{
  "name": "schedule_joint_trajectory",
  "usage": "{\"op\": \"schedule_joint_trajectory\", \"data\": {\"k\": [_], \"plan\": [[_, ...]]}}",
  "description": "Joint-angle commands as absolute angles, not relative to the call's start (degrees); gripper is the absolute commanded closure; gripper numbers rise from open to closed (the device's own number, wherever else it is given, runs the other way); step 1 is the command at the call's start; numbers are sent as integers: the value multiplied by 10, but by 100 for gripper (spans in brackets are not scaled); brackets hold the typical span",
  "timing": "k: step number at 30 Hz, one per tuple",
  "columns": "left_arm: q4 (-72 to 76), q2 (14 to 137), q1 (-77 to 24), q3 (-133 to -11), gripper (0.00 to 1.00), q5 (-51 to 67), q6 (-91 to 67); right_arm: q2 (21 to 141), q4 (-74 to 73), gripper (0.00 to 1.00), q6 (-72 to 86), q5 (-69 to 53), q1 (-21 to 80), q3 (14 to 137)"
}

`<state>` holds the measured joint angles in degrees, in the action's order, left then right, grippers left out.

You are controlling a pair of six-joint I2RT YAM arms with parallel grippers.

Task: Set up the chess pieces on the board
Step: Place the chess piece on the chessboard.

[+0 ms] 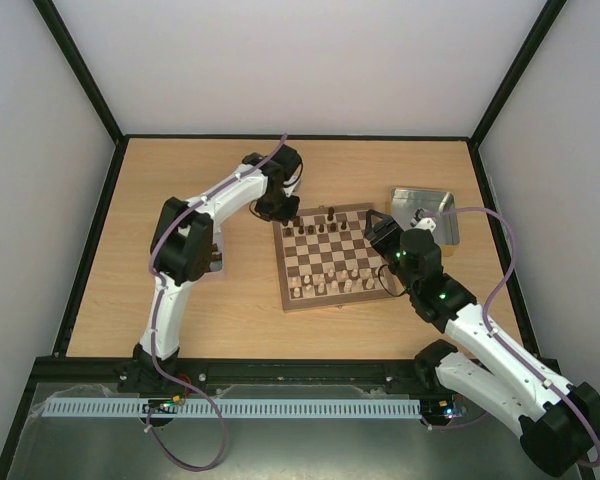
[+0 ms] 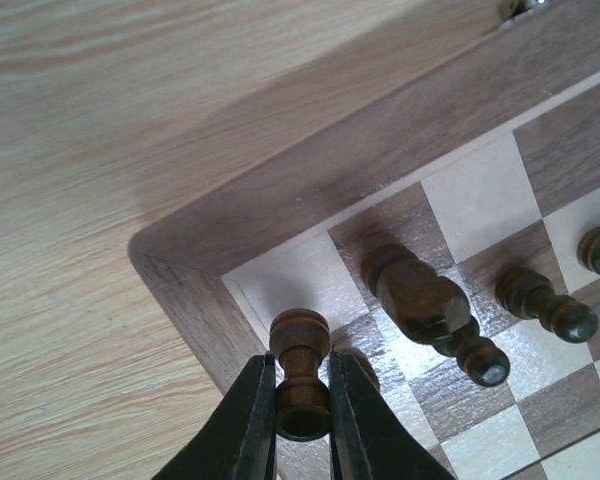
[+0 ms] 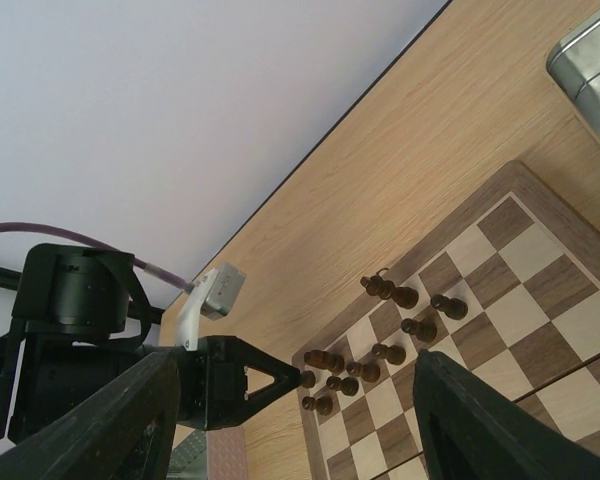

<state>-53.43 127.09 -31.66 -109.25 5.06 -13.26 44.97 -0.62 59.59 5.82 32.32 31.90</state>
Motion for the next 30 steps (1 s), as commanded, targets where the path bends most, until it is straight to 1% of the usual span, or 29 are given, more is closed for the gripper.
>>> {"op": "schedule_joint_trajectory", "data": {"k": [1,7,10,15,22,24,28,30], "plan": [[-555,1281,-320,-1108,91,79,-125,446,4,37,589,77,322,312],[-549,1288,-321,-1108,86,81,-128,452,9,36,585,71,321,317],[-548,1288,-321,-1108,85,72,-130,450,7,36,584,71,321,317],[-546,1289,-321,-1110,78,65,-130,449,9,36,585,68,321,315],[-544,1288,-320,-1112,75,53,-132,450,9,36,583,62,321,315],[-541,1281,-320,-1111,75,53,-133,451,9,36,582,62,321,317],[-532,1273,-321,-1104,83,62,-132,452,9,36,583,61,321,317],[-530,1273,-321,-1099,84,63,-133,452,9,36,583,63,321,316]]}}
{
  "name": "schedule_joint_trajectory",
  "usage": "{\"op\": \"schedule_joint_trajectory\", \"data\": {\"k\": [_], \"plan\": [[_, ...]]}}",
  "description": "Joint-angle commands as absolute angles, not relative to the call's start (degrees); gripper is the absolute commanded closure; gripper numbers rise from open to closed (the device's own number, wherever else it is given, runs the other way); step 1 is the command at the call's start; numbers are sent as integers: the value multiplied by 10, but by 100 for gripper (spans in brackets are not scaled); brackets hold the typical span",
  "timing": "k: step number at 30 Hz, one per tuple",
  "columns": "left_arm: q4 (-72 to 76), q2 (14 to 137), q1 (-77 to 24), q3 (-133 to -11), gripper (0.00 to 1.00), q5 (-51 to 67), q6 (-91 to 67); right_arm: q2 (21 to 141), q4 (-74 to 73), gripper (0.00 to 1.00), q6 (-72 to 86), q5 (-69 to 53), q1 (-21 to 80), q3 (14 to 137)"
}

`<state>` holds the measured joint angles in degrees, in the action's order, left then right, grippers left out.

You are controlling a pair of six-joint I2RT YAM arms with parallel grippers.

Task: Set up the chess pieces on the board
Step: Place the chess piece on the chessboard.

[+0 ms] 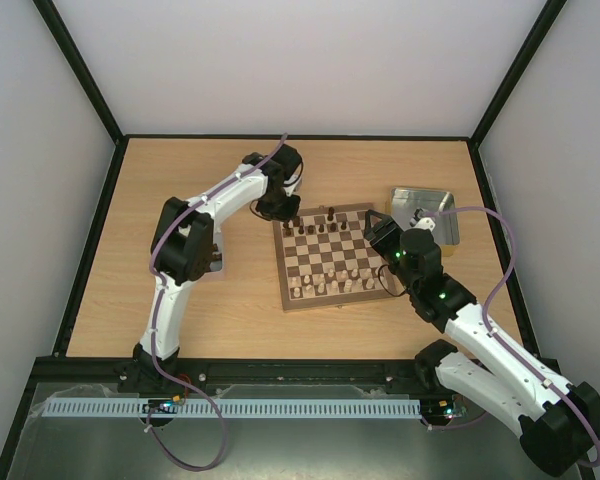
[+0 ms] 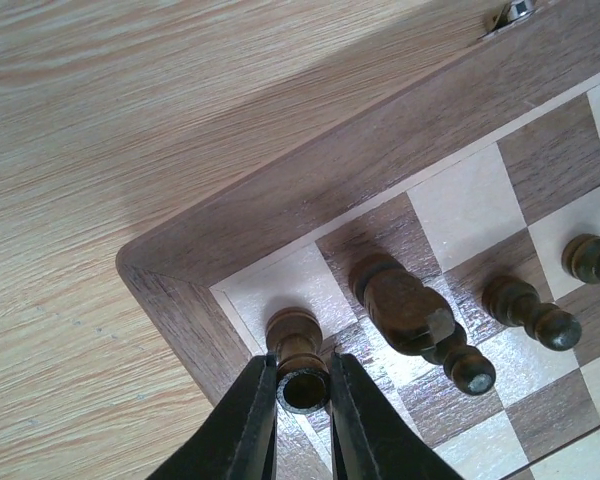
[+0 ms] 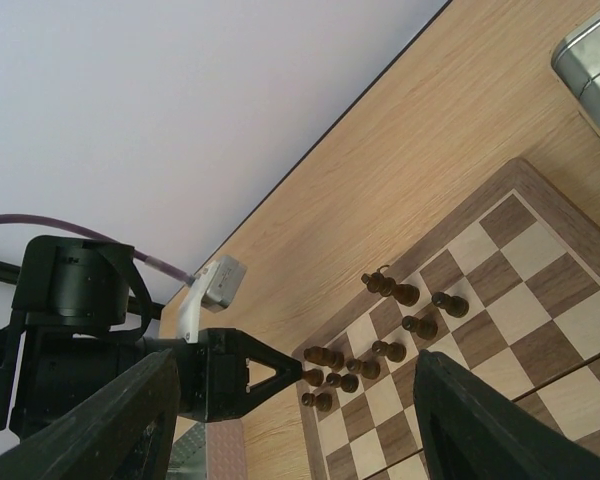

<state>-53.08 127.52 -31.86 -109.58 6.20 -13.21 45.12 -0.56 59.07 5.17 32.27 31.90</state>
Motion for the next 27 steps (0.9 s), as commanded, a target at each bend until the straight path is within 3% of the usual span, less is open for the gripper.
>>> {"op": "schedule_joint_trajectory", "data": {"k": [1,14,24,27], "plan": [[-528,1273,-320,-1096,84,63,-133,452,8,36,583,62,321,316],[-508,1279,-321,-1087,81,37,-143,453,6,36,583,63,321,316],[-499,1229,-313,-1090,56,57,-152,453,6,36,584,60,321,318],[-451,1171,-302,-1018,48,8,-190,452,2,37,582,60,321,320]]}}
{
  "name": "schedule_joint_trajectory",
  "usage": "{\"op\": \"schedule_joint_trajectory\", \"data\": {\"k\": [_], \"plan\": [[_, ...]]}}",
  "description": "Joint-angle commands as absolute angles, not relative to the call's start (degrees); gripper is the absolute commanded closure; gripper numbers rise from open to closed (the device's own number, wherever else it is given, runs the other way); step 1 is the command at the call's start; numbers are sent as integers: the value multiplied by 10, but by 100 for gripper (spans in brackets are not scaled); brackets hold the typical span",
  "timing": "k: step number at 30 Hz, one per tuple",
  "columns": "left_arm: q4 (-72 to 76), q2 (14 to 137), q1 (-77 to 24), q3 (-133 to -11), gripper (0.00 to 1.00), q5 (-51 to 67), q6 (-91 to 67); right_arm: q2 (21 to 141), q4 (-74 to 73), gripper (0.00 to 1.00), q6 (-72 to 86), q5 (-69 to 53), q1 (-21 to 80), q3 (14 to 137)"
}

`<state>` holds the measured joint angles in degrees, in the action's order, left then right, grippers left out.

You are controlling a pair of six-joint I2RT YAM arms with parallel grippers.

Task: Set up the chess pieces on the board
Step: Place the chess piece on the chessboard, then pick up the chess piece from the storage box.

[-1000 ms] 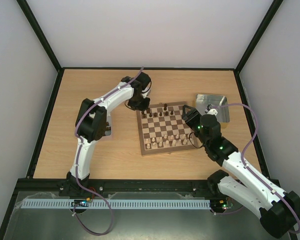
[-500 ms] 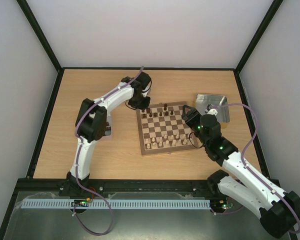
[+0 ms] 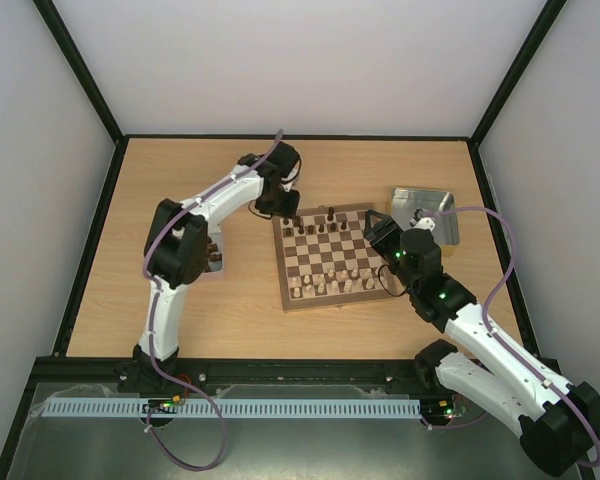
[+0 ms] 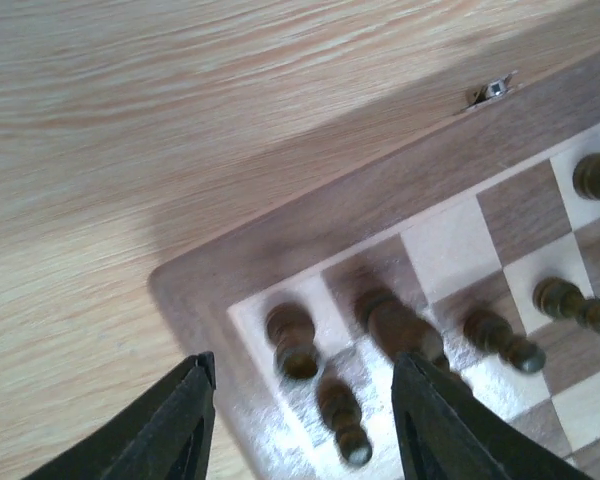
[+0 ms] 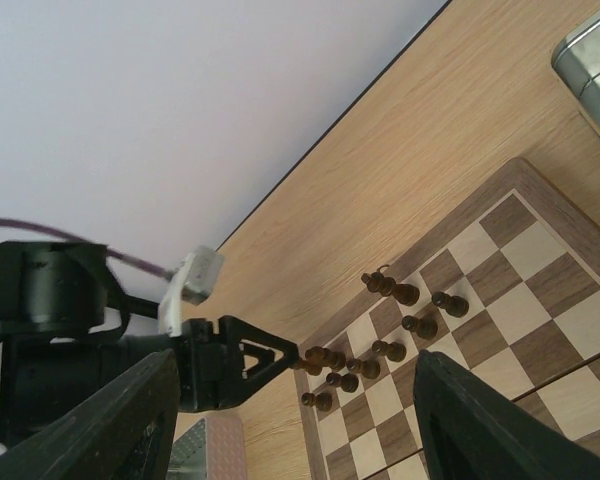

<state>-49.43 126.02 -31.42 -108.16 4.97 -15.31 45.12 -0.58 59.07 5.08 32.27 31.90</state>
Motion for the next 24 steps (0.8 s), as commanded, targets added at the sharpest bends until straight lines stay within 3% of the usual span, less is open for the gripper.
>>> {"op": "schedule_joint_trajectory", "data": {"k": [1,8,13,18,24], "plan": [[-428,1133,-295,-980,46,-5,-204,452,1,37,581,61,321,321],[-319,929,-181,-740,40,-28,-285,468,8,36,576,56,320,330],[-295,833,-94,-601,51,-22,-311,496,14,37,575,48,320,336],[-272,817,-46,-522,61,20,-314,515,20,37,581,46,319,335],[-260,863,-43,-521,58,49,-307,529,24,37,588,38,319,339]]}}
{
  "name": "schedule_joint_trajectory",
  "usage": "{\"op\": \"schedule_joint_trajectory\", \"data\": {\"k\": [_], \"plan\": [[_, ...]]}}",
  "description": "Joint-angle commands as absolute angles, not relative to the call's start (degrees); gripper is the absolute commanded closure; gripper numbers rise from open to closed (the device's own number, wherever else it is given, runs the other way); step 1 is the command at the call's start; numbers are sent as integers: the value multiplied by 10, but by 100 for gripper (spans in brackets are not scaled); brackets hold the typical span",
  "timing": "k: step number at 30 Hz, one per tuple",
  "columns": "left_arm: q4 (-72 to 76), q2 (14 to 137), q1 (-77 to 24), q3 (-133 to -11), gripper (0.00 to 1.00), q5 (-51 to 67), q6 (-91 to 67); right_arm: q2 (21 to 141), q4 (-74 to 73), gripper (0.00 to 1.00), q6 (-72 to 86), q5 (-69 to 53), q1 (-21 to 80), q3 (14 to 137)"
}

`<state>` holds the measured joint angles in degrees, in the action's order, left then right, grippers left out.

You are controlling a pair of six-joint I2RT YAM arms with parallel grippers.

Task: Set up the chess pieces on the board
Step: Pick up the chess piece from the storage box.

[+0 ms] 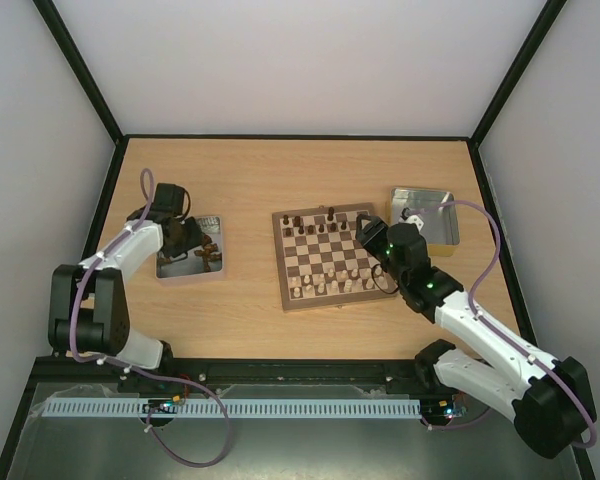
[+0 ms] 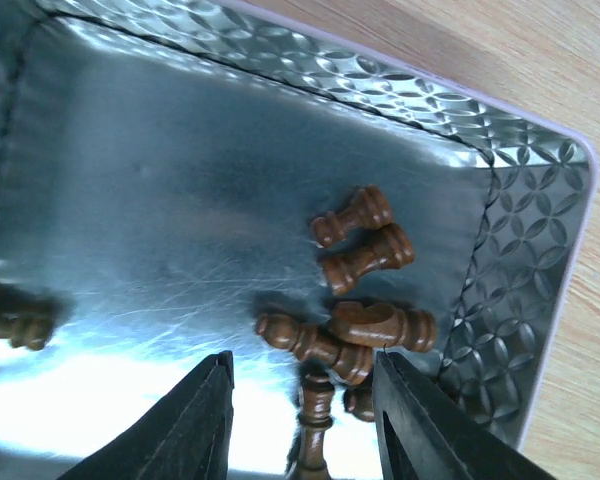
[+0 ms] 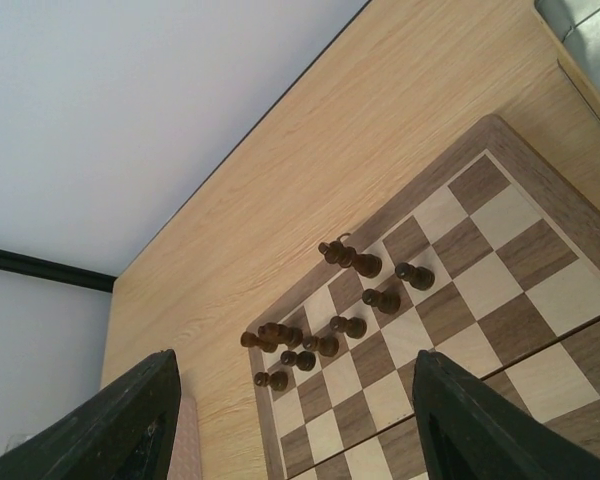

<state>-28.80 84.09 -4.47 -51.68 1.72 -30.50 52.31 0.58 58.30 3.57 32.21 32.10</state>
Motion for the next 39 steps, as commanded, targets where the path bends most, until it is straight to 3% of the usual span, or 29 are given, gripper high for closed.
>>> {"op": "schedule_joint_trajectory", "data": {"k": [1,8,20,39], "plan": [[-258,869,-43,-520,58,57,-307,530,24,37,589,38,319,338],[-234,903,-43,-510,55,83,-309,530,22,37,590,40,319,338],[-219,876,-43,-473,68,23,-382,529,19,38,586,42,319,335],[-190,924,-44,-477,70,32,-392,527,18,39,582,44,319,338]]}}
